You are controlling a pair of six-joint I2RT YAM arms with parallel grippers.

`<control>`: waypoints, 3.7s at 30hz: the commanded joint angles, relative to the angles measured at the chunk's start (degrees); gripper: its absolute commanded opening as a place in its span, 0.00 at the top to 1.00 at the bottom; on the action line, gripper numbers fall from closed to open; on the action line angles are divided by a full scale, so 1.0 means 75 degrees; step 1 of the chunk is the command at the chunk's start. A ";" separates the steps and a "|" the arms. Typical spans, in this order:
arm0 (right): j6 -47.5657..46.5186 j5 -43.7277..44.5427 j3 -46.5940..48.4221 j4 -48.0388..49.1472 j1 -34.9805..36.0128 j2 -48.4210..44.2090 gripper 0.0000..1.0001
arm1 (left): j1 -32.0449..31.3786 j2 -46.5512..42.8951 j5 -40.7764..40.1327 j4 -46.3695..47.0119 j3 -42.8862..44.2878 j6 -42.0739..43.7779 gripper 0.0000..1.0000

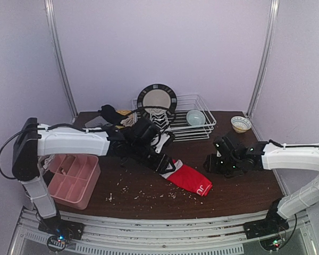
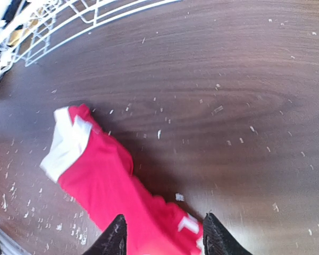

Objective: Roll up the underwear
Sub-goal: Rotate the underwear at the center of the board, then pick up the underwear from the center of the board.

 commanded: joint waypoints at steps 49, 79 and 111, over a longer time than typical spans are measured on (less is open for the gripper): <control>-0.4027 0.0024 0.1239 -0.1774 0.3923 0.1248 0.22 | -0.0476 -0.2863 -0.1388 0.1128 -0.3673 -0.1997 0.46; -0.2690 -0.0394 0.2850 -0.1715 0.4295 0.3424 0.19 | -0.0777 -0.3941 -0.1879 0.1455 -0.5296 -0.2667 0.47; -0.1958 -0.1109 0.2008 -0.0880 0.5027 0.3772 0.92 | -0.0872 -0.3600 -0.1900 0.1408 -0.5210 -0.2737 0.47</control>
